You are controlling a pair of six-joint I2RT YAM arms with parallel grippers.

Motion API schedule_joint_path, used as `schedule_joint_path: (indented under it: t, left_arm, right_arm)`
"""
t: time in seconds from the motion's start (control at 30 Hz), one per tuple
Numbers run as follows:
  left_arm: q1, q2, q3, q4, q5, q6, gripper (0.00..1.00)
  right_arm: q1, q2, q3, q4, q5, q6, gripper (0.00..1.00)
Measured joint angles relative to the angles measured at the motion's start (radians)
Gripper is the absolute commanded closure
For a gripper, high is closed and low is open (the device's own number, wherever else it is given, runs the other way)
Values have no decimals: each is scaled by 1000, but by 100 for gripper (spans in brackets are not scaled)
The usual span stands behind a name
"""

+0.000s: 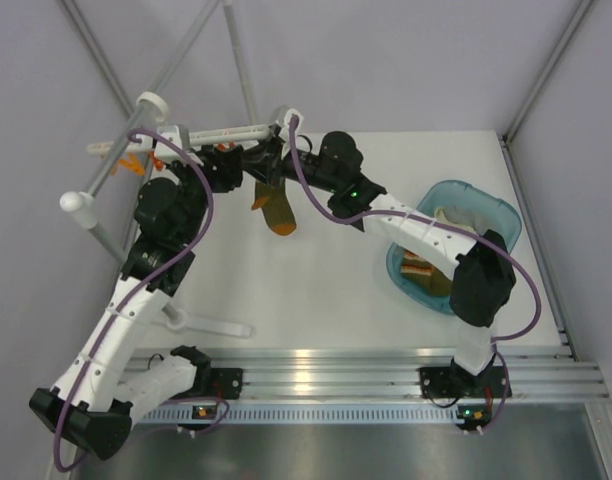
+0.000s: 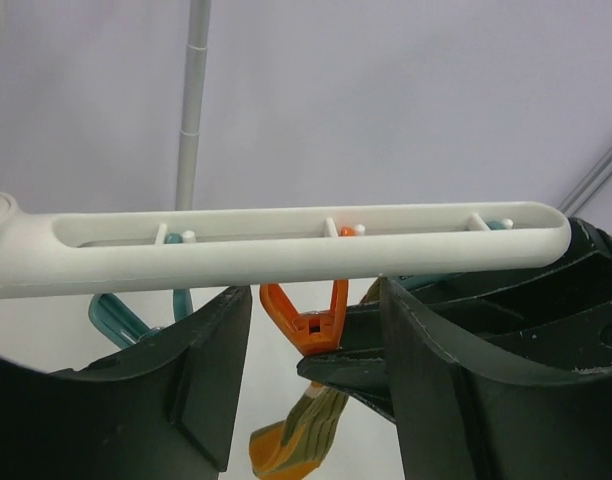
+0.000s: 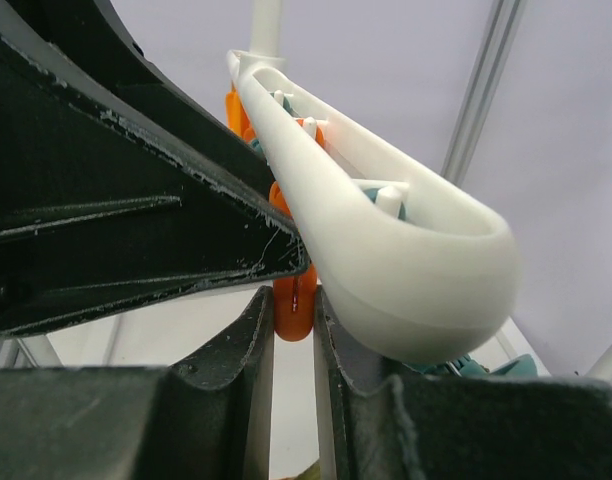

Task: Clip the socks to the hanger
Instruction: Open the clamp at the hanger.

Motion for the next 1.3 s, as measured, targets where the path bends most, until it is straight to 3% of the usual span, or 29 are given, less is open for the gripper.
schedule_joint_path:
  t: [0.2,0.5,0.6,0.63,0.73,0.97,1.1,1.3]
  left_arm:
    - [0,8,0,43,-17,-4,48]
    - [0,23,0,62,-29,-6,85]
    - [0,25,0,64,-27,-3,98]
    - [0,25,0,64,-25,-3,100]
    - [1,26,0,64,-24,-3,100]
    - [1,34,0,64,-16,-3,100]
    - [1,36,-2,65,-17,-2,100]
    - [1,39,-8,66,-15,1,100]
  right_arm:
    - [0,0,0,5,-4,13,100]
    - [-2,0,0,9,-8,23,99]
    - [-2,0,0,9,-8,29,86]
    - [-2,0,0,9,-8,30,78]
    - [-2,0,-5,11,-15,29,64]
    - [-2,-87,-145,-26,-37,-16,55]
    - [-7,-198,-255,-117,-77,-47,41]
    - [-96,-415,-370,-319,-124,-60,32]
